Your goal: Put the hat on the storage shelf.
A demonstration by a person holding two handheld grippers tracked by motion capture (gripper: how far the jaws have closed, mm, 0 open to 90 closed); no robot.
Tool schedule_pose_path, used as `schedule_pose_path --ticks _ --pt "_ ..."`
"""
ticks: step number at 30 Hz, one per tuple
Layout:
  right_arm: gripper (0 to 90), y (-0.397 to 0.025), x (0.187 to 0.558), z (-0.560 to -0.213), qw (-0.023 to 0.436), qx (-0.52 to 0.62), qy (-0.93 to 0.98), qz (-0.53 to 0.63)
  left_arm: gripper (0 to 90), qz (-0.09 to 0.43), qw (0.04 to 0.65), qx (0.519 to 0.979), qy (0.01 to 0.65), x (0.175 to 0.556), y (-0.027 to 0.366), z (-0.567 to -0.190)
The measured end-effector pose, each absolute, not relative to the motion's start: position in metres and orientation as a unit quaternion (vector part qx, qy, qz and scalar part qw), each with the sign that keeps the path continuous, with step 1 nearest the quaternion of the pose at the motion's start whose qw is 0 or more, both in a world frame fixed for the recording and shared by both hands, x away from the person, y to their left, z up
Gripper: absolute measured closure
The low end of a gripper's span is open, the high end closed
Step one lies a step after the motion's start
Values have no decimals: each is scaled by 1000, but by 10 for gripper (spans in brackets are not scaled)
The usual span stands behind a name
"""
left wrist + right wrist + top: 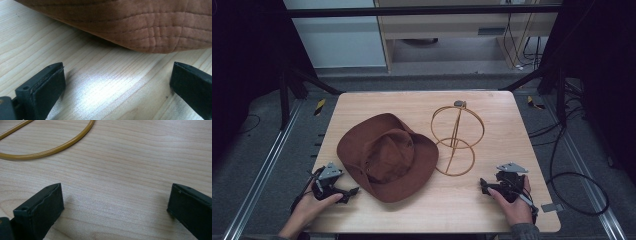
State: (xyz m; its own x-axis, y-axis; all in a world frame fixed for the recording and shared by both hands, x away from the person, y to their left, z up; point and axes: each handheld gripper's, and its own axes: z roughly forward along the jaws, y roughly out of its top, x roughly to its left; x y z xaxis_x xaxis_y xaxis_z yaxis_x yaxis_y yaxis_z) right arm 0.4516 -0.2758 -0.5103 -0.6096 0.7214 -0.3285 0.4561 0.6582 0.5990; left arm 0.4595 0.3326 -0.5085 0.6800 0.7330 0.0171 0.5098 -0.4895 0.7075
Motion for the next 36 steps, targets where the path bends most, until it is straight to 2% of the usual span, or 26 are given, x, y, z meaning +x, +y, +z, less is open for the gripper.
schedule_pose_path --ticks 7,11,24,30,36 --pt "4 -276 452 -510 282 340 866 235 0 159 348 850 363 458 333 -508" --pt "4 -276 452 -510 282 340 866 235 33 160 345 855 353 455 335 -504" --pt "4 -276 452 -510 282 340 866 235 33 166 396 835 345 438 337 -483" --pt "4 -276 452 -510 282 340 866 235 31 173 421 826 333 435 329 -464" --pt "4 -276 452 -510 282 340 866 235 32 176 408 837 319 441 315 -447"
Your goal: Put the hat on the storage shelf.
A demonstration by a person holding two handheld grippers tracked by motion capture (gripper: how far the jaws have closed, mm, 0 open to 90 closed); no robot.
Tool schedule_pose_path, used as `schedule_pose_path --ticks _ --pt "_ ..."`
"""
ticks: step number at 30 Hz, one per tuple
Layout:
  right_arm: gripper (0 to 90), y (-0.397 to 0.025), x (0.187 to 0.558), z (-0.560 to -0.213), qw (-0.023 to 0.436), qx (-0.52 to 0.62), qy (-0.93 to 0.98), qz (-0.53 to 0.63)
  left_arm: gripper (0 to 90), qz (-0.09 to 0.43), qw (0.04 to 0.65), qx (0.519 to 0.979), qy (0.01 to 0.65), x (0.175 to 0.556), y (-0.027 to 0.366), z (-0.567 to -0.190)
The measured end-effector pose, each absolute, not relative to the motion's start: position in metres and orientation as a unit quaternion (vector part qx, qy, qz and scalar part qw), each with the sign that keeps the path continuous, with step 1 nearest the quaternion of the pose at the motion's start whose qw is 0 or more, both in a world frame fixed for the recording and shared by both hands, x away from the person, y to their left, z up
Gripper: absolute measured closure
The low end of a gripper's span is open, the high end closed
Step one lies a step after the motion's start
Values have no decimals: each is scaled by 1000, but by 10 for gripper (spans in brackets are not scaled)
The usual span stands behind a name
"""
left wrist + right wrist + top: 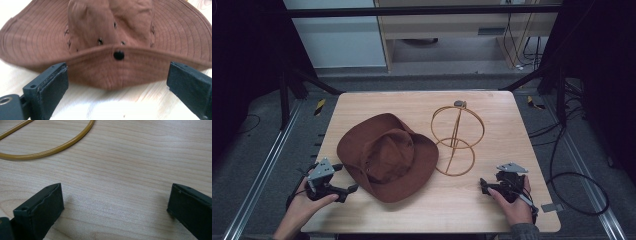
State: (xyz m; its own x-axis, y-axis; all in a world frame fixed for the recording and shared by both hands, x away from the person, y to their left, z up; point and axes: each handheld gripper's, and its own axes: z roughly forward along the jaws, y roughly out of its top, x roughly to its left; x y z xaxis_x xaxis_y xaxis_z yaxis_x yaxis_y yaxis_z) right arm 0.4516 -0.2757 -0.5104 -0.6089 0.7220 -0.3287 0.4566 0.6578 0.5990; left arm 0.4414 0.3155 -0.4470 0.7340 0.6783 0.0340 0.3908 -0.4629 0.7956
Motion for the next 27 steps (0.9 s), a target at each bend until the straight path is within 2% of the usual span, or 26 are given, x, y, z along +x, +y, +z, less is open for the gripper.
schedule_pose_path --ticks 8,27 --pt "4 -276 452 -510 282 340 866 235 32 178 361 871 282 470 282 -415" --pt "5 -276 452 -510 282 340 866 235 35 163 274 913 254 522 228 -383"
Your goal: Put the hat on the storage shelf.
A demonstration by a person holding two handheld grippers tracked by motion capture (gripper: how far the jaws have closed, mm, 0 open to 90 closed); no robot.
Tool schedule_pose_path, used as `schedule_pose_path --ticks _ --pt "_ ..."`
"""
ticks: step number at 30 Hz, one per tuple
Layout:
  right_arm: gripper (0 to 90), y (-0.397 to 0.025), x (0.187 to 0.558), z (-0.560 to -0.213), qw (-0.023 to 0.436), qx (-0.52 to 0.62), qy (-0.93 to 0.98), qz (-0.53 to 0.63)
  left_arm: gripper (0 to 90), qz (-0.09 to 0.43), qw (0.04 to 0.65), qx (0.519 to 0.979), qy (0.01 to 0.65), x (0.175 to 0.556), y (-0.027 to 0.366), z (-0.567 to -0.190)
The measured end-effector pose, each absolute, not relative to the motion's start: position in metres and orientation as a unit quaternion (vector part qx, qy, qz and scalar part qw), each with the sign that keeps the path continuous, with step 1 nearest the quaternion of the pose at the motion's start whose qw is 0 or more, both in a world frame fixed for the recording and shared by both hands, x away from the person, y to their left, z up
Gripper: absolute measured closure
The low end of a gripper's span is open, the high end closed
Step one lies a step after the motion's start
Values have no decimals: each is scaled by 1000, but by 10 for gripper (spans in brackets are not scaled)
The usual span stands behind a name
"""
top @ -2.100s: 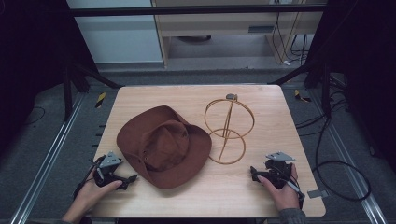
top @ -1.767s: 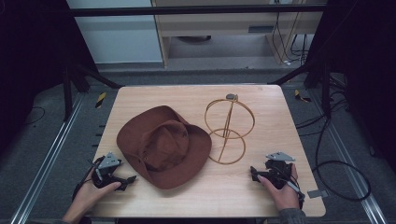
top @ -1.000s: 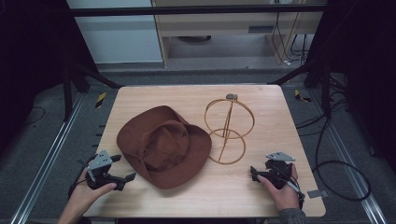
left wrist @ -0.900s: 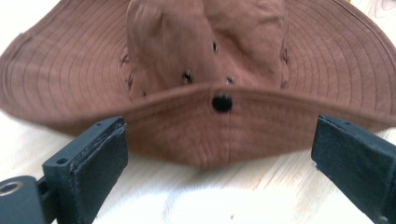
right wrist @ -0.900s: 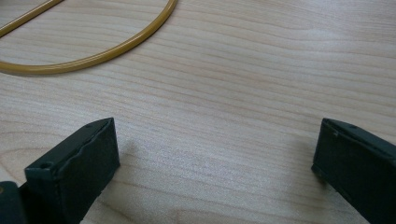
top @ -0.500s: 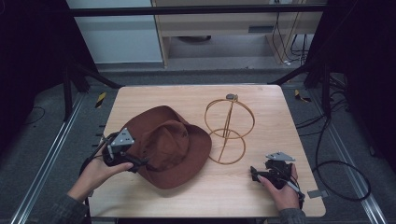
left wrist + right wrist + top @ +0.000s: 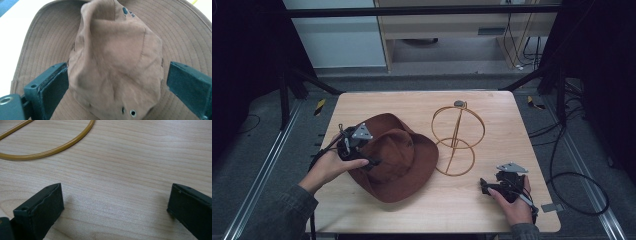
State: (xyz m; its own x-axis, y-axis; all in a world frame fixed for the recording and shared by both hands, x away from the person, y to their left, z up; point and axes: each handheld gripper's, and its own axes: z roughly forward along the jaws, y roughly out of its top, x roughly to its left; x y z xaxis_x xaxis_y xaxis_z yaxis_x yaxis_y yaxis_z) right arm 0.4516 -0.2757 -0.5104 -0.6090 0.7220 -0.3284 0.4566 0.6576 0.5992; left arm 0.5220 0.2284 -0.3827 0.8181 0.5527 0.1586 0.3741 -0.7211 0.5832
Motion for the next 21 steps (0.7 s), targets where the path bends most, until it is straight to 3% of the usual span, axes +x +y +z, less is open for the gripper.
schedule_pose_path --ticks 21 --pt "4 -276 452 -510 282 340 866 235 41 148 230 923 269 562 203 -372"
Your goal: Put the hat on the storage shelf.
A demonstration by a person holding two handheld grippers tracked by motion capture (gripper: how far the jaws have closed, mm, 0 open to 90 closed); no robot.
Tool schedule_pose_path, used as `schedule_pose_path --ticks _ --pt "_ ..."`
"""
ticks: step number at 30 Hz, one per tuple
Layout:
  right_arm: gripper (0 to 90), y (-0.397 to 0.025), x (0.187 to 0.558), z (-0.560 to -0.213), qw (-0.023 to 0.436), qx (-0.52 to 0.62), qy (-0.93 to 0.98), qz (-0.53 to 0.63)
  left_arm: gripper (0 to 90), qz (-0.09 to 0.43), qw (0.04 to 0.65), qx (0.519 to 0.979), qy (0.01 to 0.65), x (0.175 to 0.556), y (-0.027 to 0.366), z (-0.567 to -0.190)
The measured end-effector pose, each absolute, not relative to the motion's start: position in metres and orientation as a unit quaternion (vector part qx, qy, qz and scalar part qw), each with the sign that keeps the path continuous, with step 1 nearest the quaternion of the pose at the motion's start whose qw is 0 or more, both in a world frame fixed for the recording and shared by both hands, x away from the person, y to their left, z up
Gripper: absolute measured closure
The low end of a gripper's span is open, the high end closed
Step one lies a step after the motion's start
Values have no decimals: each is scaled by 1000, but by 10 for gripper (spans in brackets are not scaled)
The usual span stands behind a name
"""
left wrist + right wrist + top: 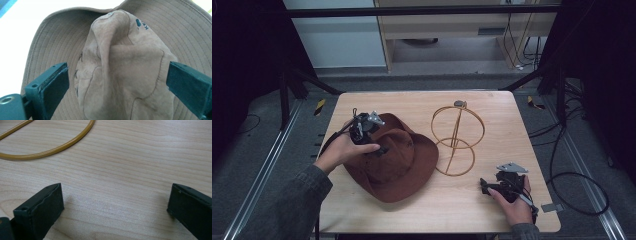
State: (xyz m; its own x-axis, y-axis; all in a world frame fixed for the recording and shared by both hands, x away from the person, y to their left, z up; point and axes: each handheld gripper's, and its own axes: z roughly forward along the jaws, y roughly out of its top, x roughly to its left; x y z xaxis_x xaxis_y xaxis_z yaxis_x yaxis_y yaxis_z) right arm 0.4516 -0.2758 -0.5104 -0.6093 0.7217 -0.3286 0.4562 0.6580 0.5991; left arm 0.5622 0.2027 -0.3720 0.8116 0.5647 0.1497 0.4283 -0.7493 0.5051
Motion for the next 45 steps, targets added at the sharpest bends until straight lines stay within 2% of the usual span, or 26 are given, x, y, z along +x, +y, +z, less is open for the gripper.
schedule_pose_path --ticks 9,20,22,27,28,29,30,33,36,45 --pt "4 -276 452 -510 282 340 866 235 53 136 223 924 280 574 197 -383" --pt "4 -276 452 -510 282 340 866 235 218 115 223 922 297 590 196 -394" --pt "4 -276 452 -510 282 340 866 235 341 108 220 924 294 591 195 -396" --pt "4 -276 452 -510 282 340 866 235 586 99 224 926 288 591 194 -397" --pt "4 -276 452 -510 282 340 866 235 586 98 225 926 287 590 193 -397" --pt "4 -276 452 -510 282 340 866 235 630 95 230 926 283 590 193 -397" --pt "4 -276 452 -510 282 340 866 235 726 91 231 928 277 590 192 -397" --pt "4 -276 452 -510 282 340 866 235 820 91 231 929 275 590 192 -398" --pt "4 -276 452 -510 282 340 866 236 863 91 240 926 276 588 195 -397" --pt "5 -276 452 -510 281 340 866 236 876 101 263 920 274 578 204 -385"
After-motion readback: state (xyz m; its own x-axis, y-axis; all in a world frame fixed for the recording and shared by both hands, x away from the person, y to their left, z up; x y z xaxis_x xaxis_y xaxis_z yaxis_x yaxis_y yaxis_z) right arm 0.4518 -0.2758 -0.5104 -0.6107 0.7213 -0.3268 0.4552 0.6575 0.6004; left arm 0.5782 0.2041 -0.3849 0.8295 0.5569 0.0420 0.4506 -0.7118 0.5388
